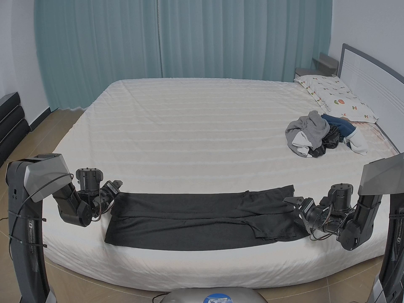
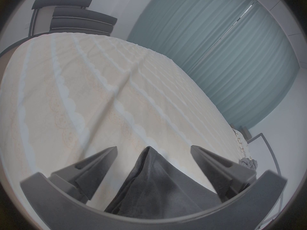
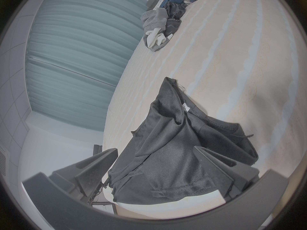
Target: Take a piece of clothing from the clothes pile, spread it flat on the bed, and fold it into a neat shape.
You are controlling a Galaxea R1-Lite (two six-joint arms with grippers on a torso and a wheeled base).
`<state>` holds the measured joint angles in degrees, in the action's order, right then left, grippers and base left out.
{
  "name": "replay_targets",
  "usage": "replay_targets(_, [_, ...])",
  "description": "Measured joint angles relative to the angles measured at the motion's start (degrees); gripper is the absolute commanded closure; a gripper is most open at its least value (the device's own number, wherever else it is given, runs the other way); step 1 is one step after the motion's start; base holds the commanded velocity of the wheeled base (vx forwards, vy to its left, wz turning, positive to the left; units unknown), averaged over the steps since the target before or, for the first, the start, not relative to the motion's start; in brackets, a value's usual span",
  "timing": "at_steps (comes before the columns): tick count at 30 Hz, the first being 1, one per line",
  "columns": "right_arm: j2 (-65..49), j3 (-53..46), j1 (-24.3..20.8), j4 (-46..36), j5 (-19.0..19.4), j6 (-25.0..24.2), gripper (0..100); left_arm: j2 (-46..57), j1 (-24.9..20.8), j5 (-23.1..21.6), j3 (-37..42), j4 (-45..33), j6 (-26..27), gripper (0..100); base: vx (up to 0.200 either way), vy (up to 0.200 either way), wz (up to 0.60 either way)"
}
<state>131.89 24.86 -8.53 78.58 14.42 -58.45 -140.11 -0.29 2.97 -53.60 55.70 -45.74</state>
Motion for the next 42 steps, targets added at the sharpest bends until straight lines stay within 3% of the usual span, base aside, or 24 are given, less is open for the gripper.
replay_targets(5, [0.0, 0.0, 0.02, 0.0, 0.0, 0.0, 0, 2.82, 0.07, -3.05, 3.05, -0.11, 0.48, 0, 0.0, 0.0, 0.0])
replay_targets(10, [0.0, -0.05, 0.02, 0.0, 0.05, 0.0, 0, 5.02, 0.07, -7.55, 7.61, -0.41, 5.71, 0, 0.0, 0.0, 0.0])
replay_targets(16, [0.0, -0.06, -0.01, 0.0, 0.02, 0.0, 0, 6.06, -0.22, -8.08, 11.39, 0.0, 11.91, 0, 0.0, 0.0, 0.0])
replay_targets(31, [0.0, -0.06, -0.06, 0.0, 0.05, 0.0, 0, 2.54, -2.65, -7.86, 14.77, 6.42, 19.96, 0, 0.0, 0.0, 0.0])
replay_targets(42, [0.0, -0.16, -0.06, -0.02, 0.07, 0.0, 0, 1.3, -2.77, -7.49, 15.19, 6.75, 20.29, 0, 0.0, 0.0, 0.0])
